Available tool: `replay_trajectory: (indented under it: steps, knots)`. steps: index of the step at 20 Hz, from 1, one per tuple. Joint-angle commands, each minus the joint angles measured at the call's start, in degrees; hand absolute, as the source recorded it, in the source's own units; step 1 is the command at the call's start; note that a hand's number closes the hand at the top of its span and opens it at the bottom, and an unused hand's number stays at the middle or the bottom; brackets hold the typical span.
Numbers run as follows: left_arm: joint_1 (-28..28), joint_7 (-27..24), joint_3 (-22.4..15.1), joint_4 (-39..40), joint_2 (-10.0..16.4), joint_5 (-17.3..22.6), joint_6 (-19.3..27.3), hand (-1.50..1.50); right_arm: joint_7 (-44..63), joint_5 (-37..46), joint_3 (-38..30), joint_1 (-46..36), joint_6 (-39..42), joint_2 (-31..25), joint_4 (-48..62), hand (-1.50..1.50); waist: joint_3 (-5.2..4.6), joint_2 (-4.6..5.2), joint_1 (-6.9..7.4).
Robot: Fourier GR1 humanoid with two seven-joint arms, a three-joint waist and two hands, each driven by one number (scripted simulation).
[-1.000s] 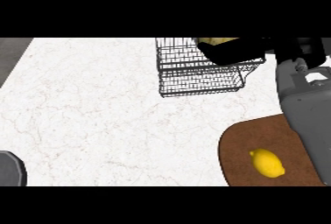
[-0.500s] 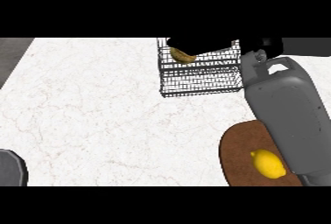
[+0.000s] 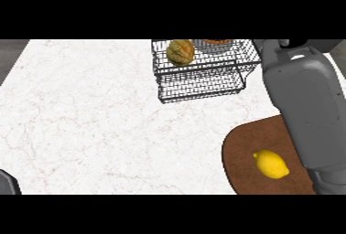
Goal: Pick the squash from the cutting board and place it in the tiered basket
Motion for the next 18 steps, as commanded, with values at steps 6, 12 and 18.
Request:
replay_trajectory:
  steps: [6, 12, 18]
  knots:
    - [-13.1, -7.9, 12.2, -3.5, -1.7, -1.8, 1.7, 0.00, -1.2, -3.4, -4.6, 3.2, 3.1, -5.2, 0.8, -1.50, 0.10, -1.51, -4.56]
    - [-11.6, -8.8, 12.0, -4.0, -1.0, 0.9, 3.1, 0.00, -3.4, -9.2, -4.8, 7.1, 11.3, -8.0, -2.5, -1.50, 0.28, -2.37, -7.77]
    - [-9.4, -11.2, 11.6, -3.6, -0.1, 2.7, 4.6, 0.00, -5.8, -14.9, -7.9, 11.5, 18.2, -12.6, -4.7, -1.50, 0.40, -2.88, -9.86]
